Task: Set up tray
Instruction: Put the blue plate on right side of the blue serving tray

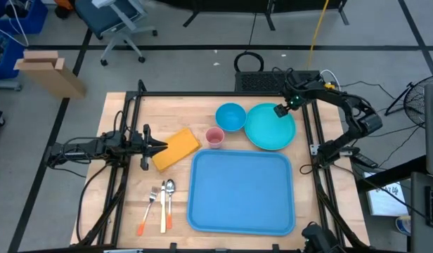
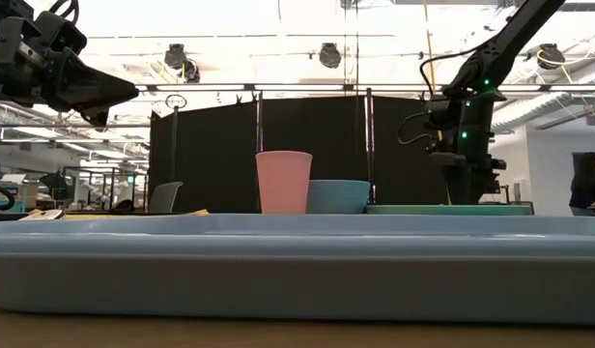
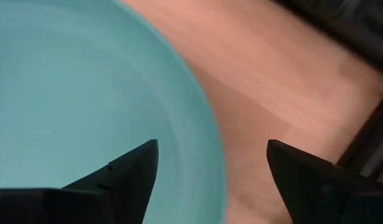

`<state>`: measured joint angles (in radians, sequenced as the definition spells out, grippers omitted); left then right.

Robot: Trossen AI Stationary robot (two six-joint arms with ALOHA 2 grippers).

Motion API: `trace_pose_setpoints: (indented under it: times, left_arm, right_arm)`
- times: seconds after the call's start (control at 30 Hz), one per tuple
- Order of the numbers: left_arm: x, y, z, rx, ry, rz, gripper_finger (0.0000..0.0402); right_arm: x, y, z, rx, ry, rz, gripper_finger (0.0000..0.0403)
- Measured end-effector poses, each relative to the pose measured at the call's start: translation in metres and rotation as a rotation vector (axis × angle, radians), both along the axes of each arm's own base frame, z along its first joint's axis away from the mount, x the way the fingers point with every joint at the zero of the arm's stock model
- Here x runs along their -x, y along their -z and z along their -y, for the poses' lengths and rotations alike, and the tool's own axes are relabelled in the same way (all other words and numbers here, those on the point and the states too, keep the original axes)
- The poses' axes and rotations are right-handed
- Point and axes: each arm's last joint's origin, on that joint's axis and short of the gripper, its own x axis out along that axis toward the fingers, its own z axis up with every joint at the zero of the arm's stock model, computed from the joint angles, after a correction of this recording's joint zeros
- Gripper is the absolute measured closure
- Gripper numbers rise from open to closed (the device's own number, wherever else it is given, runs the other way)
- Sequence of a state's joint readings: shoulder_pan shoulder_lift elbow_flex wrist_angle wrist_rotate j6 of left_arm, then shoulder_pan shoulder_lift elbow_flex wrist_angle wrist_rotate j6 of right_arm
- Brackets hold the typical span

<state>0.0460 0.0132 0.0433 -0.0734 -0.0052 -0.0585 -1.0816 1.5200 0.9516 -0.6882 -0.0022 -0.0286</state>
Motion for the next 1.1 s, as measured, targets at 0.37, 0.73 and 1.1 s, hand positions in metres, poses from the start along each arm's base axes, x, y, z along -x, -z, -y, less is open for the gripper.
trace_pose_setpoints:
  times: [0.37,0.73,1.1]
  left_arm:
    - [0.000,0.000,0.000,-0.008,-0.005,0.005,0.0346]
    - [0.000,-0.002,0.000,-0.039,-0.007,0.022,0.0346]
    - [0.000,-0.002,0.000,-0.032,-0.003,0.026,0.0346]
  right_arm:
    - [-0.012,0.003,-0.004,0.041,-0.081,0.013,0.0161]
    - [-0.013,0.020,0.004,-0.102,0.042,-0.003,0.0202]
    - [-0.020,0.049,0.000,-0.250,0.004,-0.095,0.0304]
